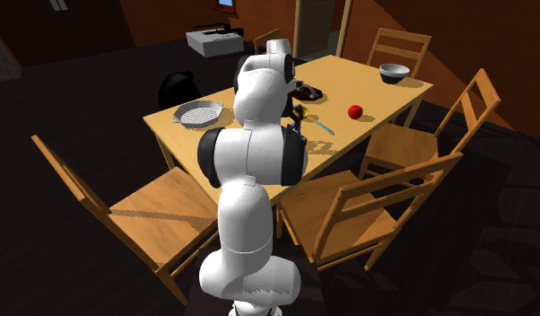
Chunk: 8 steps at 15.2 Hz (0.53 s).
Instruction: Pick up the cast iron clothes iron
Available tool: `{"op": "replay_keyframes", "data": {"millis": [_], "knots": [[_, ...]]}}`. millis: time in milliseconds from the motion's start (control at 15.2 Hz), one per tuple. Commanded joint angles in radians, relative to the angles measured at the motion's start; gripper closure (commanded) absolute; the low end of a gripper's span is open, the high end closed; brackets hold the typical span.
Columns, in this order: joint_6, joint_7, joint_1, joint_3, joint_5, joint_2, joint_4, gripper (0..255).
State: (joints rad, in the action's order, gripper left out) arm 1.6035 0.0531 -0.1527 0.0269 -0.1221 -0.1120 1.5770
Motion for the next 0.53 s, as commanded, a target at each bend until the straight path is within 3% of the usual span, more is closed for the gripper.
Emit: {"op": "replay_keyframes", "data": {"millis": [0, 330, 396, 462], "knots": [[-0.019, 0.014, -0.011, 0.011, -0.001, -0.084, -0.109, 0], [-0.115, 0.033, -0.045, 0.042, 0.007, -0.306, -0.442, 0], [-0.132, 0.035, -0.05, 0.046, 0.009, -0.337, -0.492, 0], [-0.115, 0.037, -0.05, 0.045, 0.009, -0.331, -0.468, 0]]}}
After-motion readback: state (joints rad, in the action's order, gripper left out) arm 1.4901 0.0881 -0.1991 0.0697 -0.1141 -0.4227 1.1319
